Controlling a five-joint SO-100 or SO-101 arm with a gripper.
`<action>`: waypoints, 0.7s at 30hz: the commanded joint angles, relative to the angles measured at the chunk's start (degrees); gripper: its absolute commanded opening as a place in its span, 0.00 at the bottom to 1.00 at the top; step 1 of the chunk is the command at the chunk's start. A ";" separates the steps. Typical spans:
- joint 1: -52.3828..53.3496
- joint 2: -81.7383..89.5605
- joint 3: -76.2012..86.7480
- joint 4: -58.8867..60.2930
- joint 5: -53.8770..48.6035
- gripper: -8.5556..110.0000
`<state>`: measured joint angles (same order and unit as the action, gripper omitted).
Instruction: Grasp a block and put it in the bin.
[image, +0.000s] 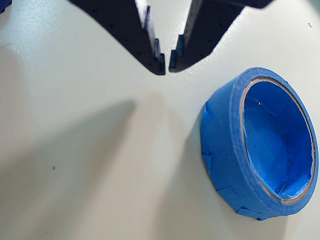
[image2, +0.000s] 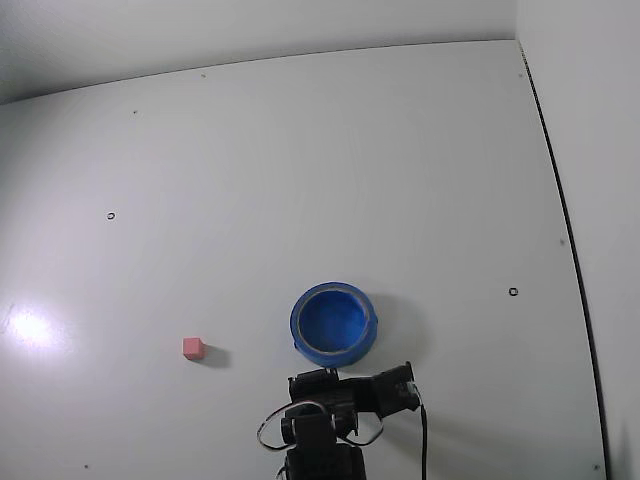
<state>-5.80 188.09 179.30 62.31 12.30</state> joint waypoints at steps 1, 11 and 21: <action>-1.05 0.53 -1.32 -0.44 -0.35 0.07; -1.05 0.53 -1.41 -0.44 -0.44 0.07; -1.05 0.53 -2.02 -0.18 -2.37 0.07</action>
<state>-6.50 188.09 179.30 62.31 12.04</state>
